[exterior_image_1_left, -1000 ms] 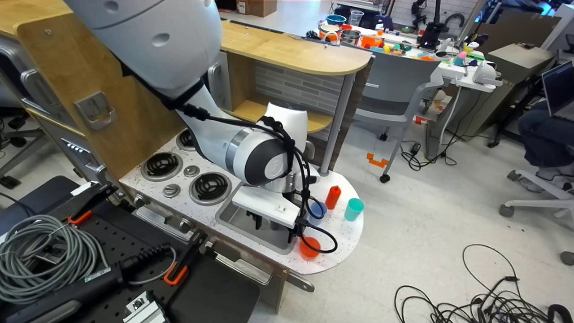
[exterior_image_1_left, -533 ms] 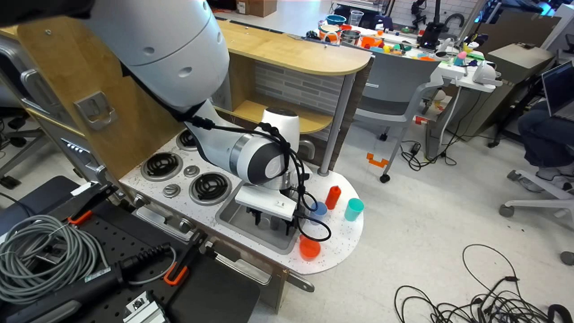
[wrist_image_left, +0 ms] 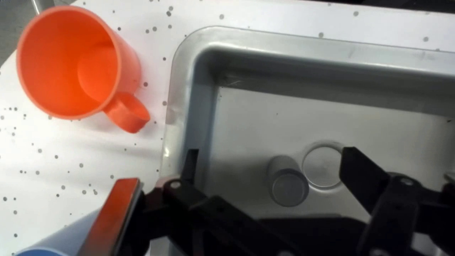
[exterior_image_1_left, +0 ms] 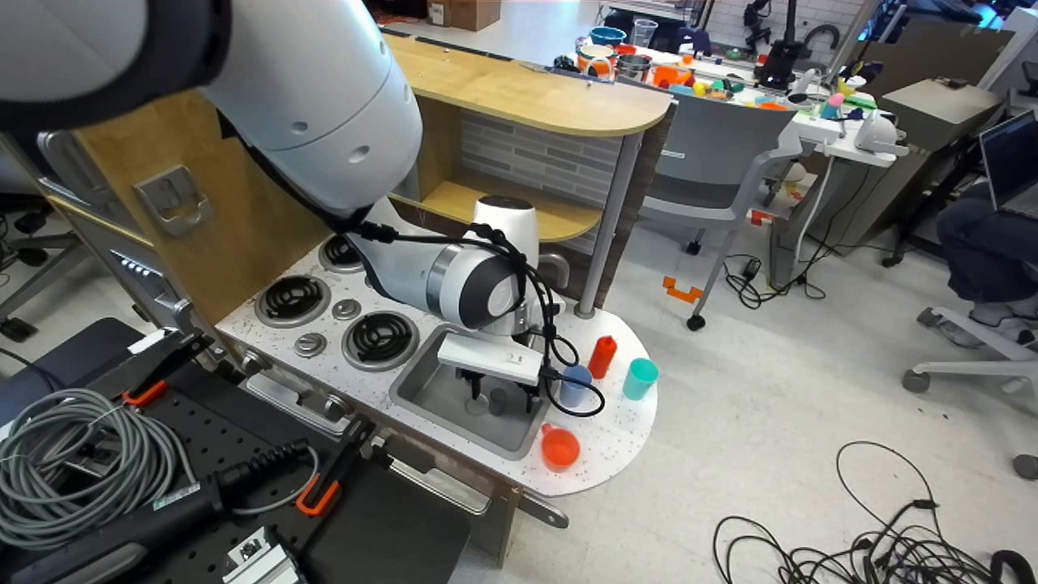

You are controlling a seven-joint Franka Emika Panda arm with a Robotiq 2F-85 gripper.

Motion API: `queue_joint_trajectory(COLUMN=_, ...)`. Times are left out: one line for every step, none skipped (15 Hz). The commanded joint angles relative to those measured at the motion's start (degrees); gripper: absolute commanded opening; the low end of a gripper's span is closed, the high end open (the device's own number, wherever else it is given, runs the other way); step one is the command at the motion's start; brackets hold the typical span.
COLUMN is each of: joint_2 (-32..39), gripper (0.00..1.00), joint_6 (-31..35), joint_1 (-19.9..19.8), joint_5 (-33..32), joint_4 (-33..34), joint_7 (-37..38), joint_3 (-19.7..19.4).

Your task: Remove the grey thing from the sink and put it in the red cup

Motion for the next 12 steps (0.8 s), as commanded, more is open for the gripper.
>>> queue_joint_trajectory(joint_2=4.0, gripper=1.00, joint_6=-0.7, joint_1=0.4, joint_5=-1.6, joint_4=5.3, joint_7=0.6, joint_3=0.0)
queue_joint_trajectory(joint_2=4.7, gripper=1.00, joint_6=-0.8, joint_1=0.5, joint_5=-1.5, joint_4=6.1, joint_7=0.7, joint_3=0.0)
queue_joint_trajectory(joint_2=5.3, gripper=1.00, joint_6=-0.9, joint_1=0.5, joint_5=-1.3, joint_4=6.8, joint_7=0.7, joint_3=0.2)
queue_joint_trajectory(joint_2=5.8, gripper=1.00, joint_6=-0.9, joint_1=0.6, joint_5=-1.1, joint_4=7.4, joint_7=0.9, joint_3=0.2)
queue_joint_trajectory(joint_2=6.2, gripper=1.00, joint_6=-1.1, joint_1=0.6, joint_5=-0.9, joint_4=7.7, joint_7=0.9, joint_3=0.5)
queue_joint_trajectory(joint_2=6.5, gripper=1.00, joint_6=-1.3, joint_1=0.5, joint_5=-0.7, joint_4=8.0, joint_7=0.8, joint_3=0.8)
queue_joint_trajectory(joint_2=6.8, gripper=1.00, joint_6=-1.4, joint_1=0.6, joint_5=-0.5, joint_4=8.3, joint_7=1.3, joint_3=0.8)
queue_joint_trajectory(joint_2=7.1, gripper=1.00, joint_6=-2.1, joint_1=0.7, joint_5=-0.1, joint_4=8.6, joint_7=2.0, joint_3=0.7)
queue_joint_trajectory(joint_2=7.4, gripper=0.93, joint_6=-2.5, joint_1=0.7, joint_5=0.1, joint_4=8.9, joint_7=2.6, joint_3=0.8)
queue_joint_trajectory(joint_2=7.5, gripper=0.92, joint_6=-2.6, joint_1=0.7, joint_5=0.2, joint_4=9.0, joint_7=3.0, joint_3=0.8)
queue_joint_trajectory(joint_2=7.6, gripper=0.68, joint_6=-2.7, joint_1=0.7, joint_5=0.2, joint_4=9.2, joint_7=3.3, joint_3=0.9)
queue_joint_trajectory(joint_2=7.7, gripper=0.66, joint_6=-2.5, joint_1=0.9, joint_5=0.1, joint_4=9.5, joint_7=3.7, joint_3=0.7)
